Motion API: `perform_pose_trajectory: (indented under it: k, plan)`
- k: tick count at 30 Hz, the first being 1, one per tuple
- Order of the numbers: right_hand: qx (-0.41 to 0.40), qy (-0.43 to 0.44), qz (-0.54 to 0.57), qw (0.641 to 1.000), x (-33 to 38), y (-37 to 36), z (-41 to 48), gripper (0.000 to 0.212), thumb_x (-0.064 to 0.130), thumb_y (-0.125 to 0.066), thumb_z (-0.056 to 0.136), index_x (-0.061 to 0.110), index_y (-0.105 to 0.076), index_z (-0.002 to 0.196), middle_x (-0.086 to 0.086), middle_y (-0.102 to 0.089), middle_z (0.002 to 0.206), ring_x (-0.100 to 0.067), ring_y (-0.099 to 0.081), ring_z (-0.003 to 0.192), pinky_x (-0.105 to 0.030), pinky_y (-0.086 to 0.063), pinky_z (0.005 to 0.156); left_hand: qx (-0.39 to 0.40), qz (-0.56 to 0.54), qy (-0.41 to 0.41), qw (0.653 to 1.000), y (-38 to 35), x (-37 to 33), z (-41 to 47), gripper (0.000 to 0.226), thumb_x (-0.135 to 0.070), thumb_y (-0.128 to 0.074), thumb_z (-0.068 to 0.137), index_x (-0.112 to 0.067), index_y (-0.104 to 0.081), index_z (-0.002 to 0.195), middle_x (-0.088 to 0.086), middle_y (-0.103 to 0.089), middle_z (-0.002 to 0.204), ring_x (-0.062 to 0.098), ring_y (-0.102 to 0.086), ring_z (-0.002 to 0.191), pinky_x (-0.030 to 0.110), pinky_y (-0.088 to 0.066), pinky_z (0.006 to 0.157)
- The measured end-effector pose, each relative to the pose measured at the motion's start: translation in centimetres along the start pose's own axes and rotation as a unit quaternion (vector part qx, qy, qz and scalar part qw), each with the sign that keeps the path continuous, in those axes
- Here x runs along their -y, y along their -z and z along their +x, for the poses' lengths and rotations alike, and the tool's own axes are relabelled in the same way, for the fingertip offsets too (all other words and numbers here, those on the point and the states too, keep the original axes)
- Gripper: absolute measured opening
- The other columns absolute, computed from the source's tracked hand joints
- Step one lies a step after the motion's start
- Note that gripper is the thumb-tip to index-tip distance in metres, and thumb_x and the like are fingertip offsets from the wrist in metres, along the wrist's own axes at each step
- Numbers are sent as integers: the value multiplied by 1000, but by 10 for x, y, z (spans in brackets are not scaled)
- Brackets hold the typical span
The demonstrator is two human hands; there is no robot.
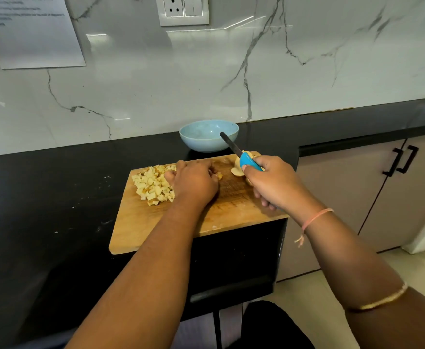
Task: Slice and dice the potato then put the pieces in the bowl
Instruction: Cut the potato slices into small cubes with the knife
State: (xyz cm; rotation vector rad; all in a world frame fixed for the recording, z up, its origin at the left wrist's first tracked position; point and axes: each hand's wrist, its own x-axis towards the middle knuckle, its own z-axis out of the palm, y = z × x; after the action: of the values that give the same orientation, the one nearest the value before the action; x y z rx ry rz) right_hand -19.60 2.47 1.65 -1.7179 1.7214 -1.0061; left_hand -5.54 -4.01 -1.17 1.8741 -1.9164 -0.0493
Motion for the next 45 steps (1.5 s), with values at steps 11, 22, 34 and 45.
perform_pose_trajectory:
  k: [11,22,34,45]
  plan:
    - [-41,-31,190,980,-28,-10,14,22,31,-44,99,15,-59,99,-3,-52,56,-12,-43,37,-19,-36,35,0,41,-57,998,-5,-4,1,23,-37,-49,97,-31,-64,112,-5,-58,122,21,-39,122,43,-23,94]
    - [-40,-21,280,959,-35,-7,13,25,30,-47,99,10,-60,105,-4,-50,55,-11,-40,36,-19,-32,35,-27,51,16,998,1,5,4,24,-30,-49,94,-27,-68,108,-1,-57,118,24,-41,120,43,-27,98]
    - [-27,-5,287,957,-37,-7,12,24,29,-46,99,10,-59,106,-4,-49,56,-10,-40,36,-20,-32,37,-112,-92,46,988,3,13,7,25,-7,-49,94,-14,-61,115,9,-58,111,26,-58,101,45,-45,94]
    - [-21,-5,299,954,-40,-7,14,25,30,-46,99,10,-59,108,-4,-50,57,-10,-40,36,-19,-33,36,-147,-107,-41,982,3,-7,3,44,-6,-50,94,-14,-44,137,11,-60,118,27,-57,107,43,-47,93]
